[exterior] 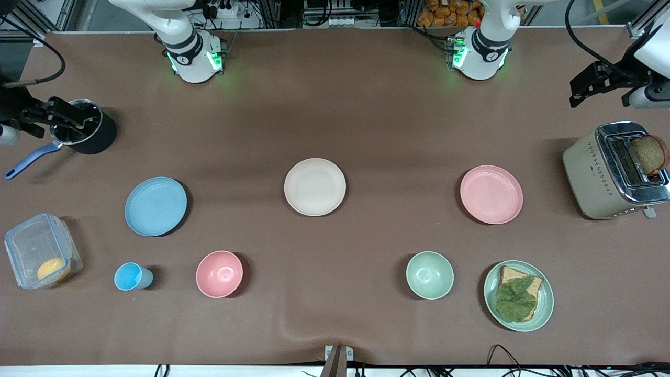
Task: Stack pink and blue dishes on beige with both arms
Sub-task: 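Reach both grippers toward the pink and blue plate rims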
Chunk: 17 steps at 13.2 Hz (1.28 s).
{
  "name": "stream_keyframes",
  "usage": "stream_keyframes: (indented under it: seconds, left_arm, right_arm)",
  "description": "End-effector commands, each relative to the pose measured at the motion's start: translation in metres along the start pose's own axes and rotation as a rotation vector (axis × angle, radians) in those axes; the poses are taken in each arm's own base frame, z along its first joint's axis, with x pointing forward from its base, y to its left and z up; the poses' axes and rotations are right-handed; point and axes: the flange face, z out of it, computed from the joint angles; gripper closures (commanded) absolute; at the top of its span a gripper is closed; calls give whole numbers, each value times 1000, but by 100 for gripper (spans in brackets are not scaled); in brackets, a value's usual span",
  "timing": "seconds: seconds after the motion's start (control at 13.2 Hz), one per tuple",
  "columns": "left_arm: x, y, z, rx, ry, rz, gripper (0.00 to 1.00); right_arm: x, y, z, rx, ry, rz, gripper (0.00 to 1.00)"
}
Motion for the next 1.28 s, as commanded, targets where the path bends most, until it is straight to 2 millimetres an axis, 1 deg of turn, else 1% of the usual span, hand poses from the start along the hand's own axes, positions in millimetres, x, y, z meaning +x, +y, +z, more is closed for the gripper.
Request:
stream_keyframes:
  seconds: [0.0,0.08,0.15,0.3,0.38,0.45,0.53,0.6,0.68,0.76,0.91,0.98,1.13,1.21]
  left_arm:
    - [-4,-1,-2,-16,-7,-4,0]
    - [-3,-1,-2,-15,-8,-4,0]
    - [1,-1,3,-7,-15,5,0]
    - [3,-2,9,10,-23,13,0]
    - [8,1,17,11,-38,17,0]
    - [15,-2,28,11,-55,9,0]
    - [21,-5,40,8,-50,3,0]
    - [28,-11,54,6,-35,-7,0]
    - [33,-12,70,6,-32,-10,0]
    - [37,-10,88,4,-35,-10,0]
    - [41,-12,122,0,-38,-22,0]
    - [43,-19,140,-7,-37,-36,0]
    - [47,-20,179,-9,-34,-41,0]
    - [50,-25,199,-11,-44,-51,0]
  right_arm:
    - [-9,4,-4,-12,9,4,0]
    - [-9,6,-4,-13,7,7,0]
    - [-9,7,-5,-15,9,4,0]
    - [-8,9,-4,-15,9,-14,0]
    - [-8,9,-3,-15,7,-14,0]
    - [-7,9,3,-14,-5,-14,0]
    - [-7,12,13,-11,-18,-9,0]
    - [-6,19,21,-7,-27,5,0]
    - [-4,22,31,-4,-38,10,0]
    - [-2,22,36,-4,-33,10,0]
    - [3,25,57,-3,-48,14,0]
    - [4,28,71,-1,-63,21,0]
    - [9,42,102,3,-89,44,0]
    - [11,44,116,5,-102,47,0]
